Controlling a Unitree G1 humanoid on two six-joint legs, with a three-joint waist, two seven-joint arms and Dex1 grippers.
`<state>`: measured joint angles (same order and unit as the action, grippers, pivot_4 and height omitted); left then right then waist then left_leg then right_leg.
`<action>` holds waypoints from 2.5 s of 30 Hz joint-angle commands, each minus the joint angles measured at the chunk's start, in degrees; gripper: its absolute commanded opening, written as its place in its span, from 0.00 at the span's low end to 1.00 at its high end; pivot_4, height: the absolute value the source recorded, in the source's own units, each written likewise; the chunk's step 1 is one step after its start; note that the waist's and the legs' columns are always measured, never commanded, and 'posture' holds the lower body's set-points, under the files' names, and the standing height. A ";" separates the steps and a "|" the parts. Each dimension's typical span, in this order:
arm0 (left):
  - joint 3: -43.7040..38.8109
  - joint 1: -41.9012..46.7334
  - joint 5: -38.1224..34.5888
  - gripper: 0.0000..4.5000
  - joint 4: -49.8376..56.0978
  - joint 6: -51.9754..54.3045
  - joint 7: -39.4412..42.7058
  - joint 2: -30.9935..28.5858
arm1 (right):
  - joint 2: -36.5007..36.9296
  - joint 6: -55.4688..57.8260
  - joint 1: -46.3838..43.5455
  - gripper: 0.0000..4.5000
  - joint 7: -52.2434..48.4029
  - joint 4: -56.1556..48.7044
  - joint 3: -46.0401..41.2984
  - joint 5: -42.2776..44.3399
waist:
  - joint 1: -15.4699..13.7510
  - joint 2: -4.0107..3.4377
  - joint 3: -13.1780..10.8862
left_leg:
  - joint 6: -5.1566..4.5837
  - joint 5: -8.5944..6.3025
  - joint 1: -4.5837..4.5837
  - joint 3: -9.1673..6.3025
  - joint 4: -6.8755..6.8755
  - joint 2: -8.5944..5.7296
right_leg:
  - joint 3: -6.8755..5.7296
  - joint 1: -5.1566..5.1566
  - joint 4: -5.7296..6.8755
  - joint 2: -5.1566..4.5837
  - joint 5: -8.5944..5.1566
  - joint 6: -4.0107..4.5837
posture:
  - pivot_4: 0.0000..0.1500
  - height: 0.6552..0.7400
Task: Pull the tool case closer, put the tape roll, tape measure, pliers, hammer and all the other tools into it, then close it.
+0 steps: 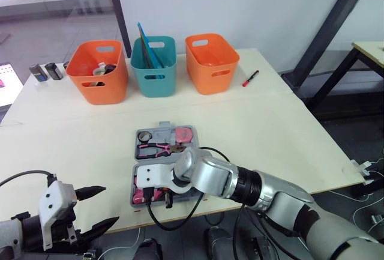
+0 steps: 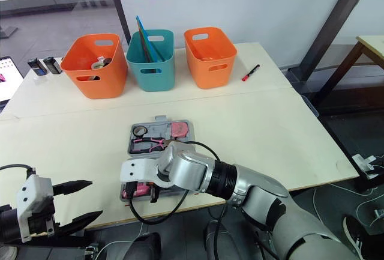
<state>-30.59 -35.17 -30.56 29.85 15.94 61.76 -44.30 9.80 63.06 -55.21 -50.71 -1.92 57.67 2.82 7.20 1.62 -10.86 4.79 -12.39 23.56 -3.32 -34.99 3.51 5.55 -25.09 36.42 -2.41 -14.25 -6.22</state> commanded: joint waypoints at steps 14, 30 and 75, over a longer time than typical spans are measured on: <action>-0.48 0.99 -0.36 1.00 0.33 -0.52 -0.35 0.14 | 6.60 -4.79 2.03 0.62 -4.83 -9.62 -15.19 7.36 | -0.26 0.05 0.02 | 0.00 0.00 0.10 0.00 -0.03 -0.01 | 0.00 -0.05 -0.02 -0.01 0.00 -0.01 | 1.00 1.00; 3.32 5.08 1.80 1.00 -3.57 -2.69 0.01 0.13 | 9.73 -44.41 18.34 0.01 -12.84 5.97 -19.74 4.28 | -0.25 0.10 0.04 | -0.02 0.00 -0.04 0.08 -0.13 0.09 | 0.01 0.18 -0.04 0.10 0.01 -0.01 | 1.00 1.00; 28.84 51.63 20.78 0.01 -58.49 -18.49 2.24 2.09 | 18.42 -76.80 12.15 0.00 -9.96 42.40 -34.45 -11.21 | -3.19 0.05 0.01 | -0.03 0.01 -0.19 -0.01 -0.14 0.13 | 0.04 0.45 -0.04 0.32 0.17 -0.23 | 1.00 1.00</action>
<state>-1.77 14.93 -10.53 -27.59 -0.28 63.71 -42.24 28.96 -11.22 -41.27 -60.92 39.75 23.80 -8.01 4.02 1.67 -10.84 4.75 -12.37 23.37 -3.36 -35.14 3.66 5.60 -24.63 36.41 -2.06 -14.06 -6.49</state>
